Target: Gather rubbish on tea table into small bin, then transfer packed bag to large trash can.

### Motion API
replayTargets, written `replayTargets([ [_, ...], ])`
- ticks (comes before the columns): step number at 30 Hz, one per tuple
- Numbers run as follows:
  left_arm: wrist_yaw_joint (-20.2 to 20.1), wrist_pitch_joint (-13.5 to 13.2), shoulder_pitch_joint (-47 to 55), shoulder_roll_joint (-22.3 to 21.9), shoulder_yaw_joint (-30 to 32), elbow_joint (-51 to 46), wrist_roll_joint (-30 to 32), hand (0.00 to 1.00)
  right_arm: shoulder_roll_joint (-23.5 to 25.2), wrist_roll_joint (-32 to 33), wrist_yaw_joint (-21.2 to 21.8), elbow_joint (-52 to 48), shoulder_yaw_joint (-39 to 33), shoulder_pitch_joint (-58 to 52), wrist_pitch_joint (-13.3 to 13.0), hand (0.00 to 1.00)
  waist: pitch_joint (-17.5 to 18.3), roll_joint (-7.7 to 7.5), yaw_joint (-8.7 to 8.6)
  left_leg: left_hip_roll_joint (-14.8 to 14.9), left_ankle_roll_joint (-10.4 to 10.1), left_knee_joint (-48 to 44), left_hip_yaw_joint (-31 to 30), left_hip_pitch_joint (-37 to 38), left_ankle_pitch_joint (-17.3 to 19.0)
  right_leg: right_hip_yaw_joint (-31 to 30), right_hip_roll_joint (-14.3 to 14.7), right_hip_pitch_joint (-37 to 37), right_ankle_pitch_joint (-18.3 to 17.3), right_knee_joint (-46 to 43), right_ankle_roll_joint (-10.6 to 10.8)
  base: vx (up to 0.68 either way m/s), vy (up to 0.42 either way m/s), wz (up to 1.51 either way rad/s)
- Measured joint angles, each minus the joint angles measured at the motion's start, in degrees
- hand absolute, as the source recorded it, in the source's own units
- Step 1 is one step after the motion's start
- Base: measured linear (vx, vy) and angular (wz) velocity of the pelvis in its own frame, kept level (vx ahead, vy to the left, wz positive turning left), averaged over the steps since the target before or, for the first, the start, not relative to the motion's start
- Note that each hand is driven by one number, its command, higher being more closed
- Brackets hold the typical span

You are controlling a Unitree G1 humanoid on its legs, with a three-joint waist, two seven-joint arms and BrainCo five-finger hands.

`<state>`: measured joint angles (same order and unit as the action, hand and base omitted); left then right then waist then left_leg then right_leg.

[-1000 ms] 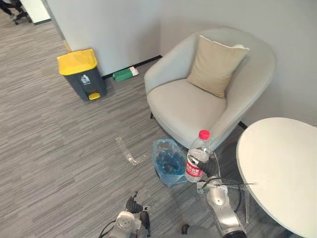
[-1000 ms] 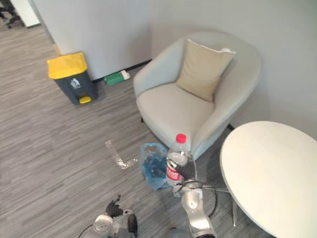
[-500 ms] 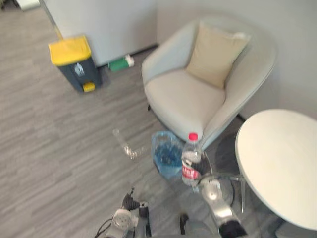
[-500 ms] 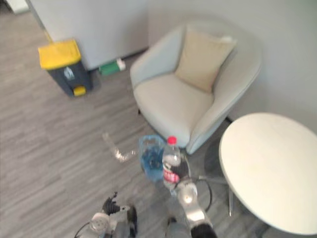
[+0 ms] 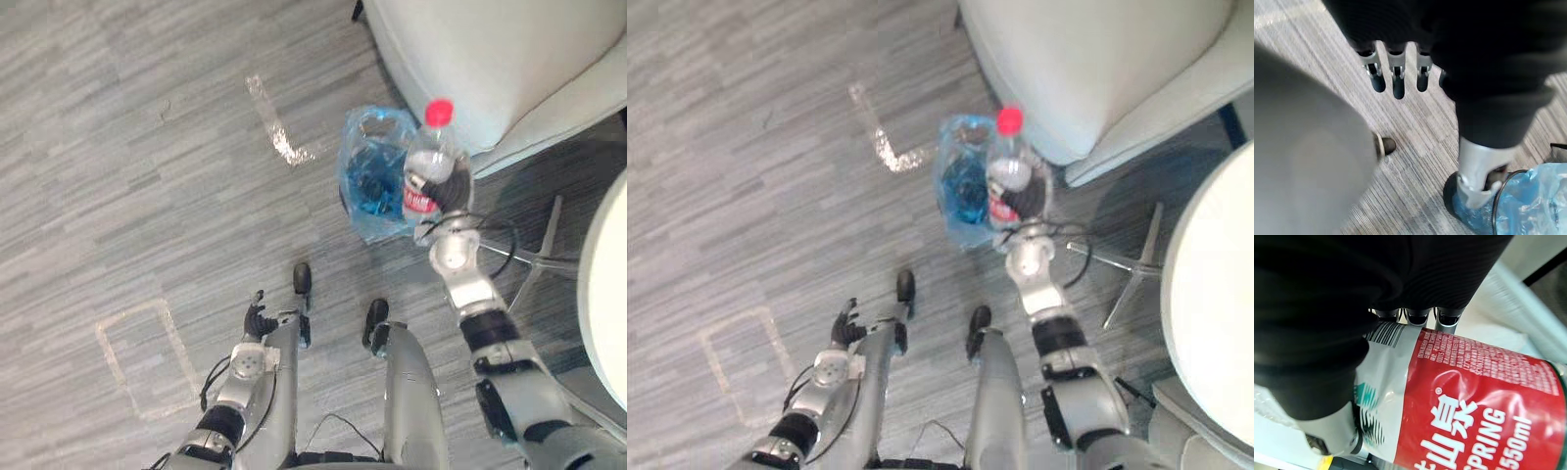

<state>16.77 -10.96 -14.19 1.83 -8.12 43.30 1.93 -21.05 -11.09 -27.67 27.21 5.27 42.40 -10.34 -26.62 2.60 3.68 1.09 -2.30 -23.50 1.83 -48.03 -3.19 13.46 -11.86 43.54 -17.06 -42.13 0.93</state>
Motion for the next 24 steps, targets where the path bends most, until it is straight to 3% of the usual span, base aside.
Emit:
replayTargets([
  [4, 0.7, -0.5, -2.3, -1.9, -0.3, -3.5, -1.2, 0.0, -3.4, 1.9, 0.0, -0.1, 0.1, 4.5, 0.0, 1.0, -0.3, 0.22, 0.57, -0.5, 0.0, -3.1, -1.0, -6.5, 0.0, 1.7, -1.3, 5.8, -0.8, -4.0, -0.5, -0.01, -0.02, 0.25],
  [10, 1.8, -2.5, -4.2, -2.6, -0.7, -9.5, -2.9, 0.0, -8.9, 4.5, -0.1, 0.9, 2.4, 9.9, 0.0, 1.0, -0.6, 0.42, 2.57, -0.4, 0.7, -13.7, -1.1, -18.7, 2.8, 1.7, -2.7, 15.8, -4.4, -12.6, -0.7, -0.05, 0.004, 0.12],
  [19, 2.0, -4.9, -7.9, -0.3, -0.6, -13.0, -4.5, 0.0, -10.6, 6.9, 0.6, 10.5, 7.0, 14.3, 0.7, 1.0, -0.6, 0.44, 3.19, -0.1, 1.7, -17.8, 1.8, -28.5, 3.0, 0.2, -5.1, 26.4, -6.7, -19.8, 0.1, -0.08, 0.025, 0.11],
  [20, 2.1, -5.0, -7.9, -0.3, -0.5, -13.3, -4.5, 0.0, -10.5, 7.0, 0.7, 11.0, 7.2, 14.5, 0.7, 0.0, -0.6, 0.44, 3.26, 0.1, 2.0, -17.8, 2.1, -28.9, 2.6, 0.0, -5.1, 26.9, -6.6, -19.9, -0.2, -0.07, 0.027, -0.01],
  [24, 2.1, -5.0, -8.3, 0.9, -0.1, -13.4, -5.1, 0.0, -10.4, 7.1, 0.7, 14.1, 7.3, 15.0, 1.3, 0.0, -0.6, 0.44, 3.27, 0.4, 2.1, -19.0, 2.4, -29.7, 2.2, -0.2, -5.2, 27.6, -6.4, -20.6, -0.4, -0.05, 0.028, -0.03],
])
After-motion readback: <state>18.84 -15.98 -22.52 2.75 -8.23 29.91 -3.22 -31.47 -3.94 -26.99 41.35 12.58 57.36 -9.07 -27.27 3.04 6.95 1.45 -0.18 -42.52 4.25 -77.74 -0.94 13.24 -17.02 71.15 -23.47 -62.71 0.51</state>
